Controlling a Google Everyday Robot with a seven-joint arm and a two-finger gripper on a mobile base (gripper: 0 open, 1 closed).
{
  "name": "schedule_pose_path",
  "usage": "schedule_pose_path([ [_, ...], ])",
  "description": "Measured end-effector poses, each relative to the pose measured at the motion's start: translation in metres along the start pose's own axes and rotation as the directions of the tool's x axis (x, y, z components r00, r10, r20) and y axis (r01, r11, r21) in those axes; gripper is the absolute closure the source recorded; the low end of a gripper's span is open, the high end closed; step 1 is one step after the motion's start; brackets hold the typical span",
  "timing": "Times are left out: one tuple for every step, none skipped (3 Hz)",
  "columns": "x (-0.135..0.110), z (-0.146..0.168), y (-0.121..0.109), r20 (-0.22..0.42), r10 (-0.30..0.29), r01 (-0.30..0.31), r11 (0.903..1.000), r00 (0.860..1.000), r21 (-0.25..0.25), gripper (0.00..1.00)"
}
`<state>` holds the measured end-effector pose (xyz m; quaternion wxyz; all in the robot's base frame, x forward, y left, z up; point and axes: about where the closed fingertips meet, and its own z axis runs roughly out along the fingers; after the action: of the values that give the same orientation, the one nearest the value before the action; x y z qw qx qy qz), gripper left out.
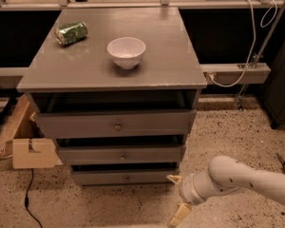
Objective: Open bottom drawer
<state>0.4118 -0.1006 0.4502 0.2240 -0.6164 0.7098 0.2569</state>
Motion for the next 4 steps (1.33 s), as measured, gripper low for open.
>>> schedule_pose_path([
  [0.0, 0.0, 0.0, 0.0, 0.0, 0.0, 1.0, 1.0, 0.0, 0.0],
  [0.013, 0.017, -0.009, -0.002, -0.024, 0.024, 0.9997, 1.0, 0.0, 0.0],
  [0.037, 0.048, -0.03, 0.027, -0.093, 0.094, 0.9951, 0.995, -0.029, 0.0],
  [0.065, 0.084, -0.058, 0.052, -0.156, 0.159, 0.9862, 0.986, -0.047, 0.0],
])
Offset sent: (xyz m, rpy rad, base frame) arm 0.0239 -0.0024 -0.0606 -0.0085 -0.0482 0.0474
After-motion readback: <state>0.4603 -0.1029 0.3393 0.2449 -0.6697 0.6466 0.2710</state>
